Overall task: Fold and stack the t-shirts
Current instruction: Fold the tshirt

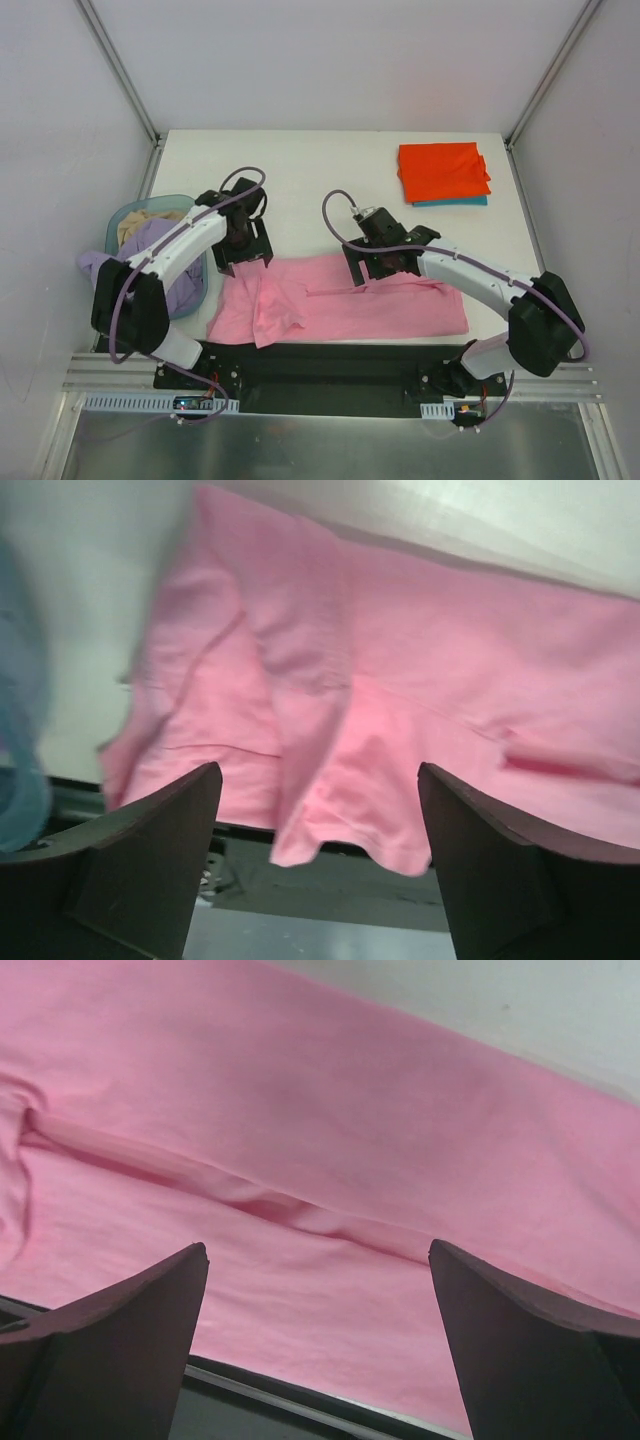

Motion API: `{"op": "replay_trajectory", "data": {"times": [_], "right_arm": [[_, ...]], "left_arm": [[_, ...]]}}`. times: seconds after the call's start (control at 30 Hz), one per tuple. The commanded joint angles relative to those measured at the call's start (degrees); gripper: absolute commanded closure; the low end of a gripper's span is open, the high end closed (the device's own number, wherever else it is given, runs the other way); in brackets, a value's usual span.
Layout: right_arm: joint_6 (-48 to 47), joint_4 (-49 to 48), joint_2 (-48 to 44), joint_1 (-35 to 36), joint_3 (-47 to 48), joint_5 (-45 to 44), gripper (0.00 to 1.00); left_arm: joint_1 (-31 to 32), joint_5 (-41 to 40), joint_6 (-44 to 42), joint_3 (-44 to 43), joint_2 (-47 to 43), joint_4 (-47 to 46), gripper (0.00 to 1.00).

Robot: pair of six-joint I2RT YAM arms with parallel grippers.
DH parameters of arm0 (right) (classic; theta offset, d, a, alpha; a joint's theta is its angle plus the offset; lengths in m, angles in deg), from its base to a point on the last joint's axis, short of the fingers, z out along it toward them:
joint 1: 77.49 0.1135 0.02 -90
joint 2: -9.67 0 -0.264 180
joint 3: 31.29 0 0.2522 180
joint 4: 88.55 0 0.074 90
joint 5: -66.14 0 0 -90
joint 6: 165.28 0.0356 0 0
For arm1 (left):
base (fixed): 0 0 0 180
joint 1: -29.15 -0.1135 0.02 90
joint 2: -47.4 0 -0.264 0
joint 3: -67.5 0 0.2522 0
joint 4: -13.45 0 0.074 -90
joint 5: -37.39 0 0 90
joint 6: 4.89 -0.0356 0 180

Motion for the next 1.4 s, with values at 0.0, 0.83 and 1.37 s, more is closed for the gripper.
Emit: {"op": "replay_trajectory", "data": {"times": [0.0, 0.83, 1.37], "right_arm": [[1.9, 0.4, -0.9, -2.0, -1.3, -0.6, 0.03], [-0.6, -1.5, 5.3, -14.8, -7.7, -0.7, 0.03], [-0.7, -2.9, 5.5, -16.5, -8.8, -1.5, 0.03]], "left_arm": [[0.3, -13.8, 0.1, -6.5, 7.3, 8.8, 0.22], [-8.0, -19.4, -2.9, -15.2, 24.0, 11.3, 0.9], [-12.7, -10.8, -3.7, -16.6, 22.2, 9.2, 0.66]]}}
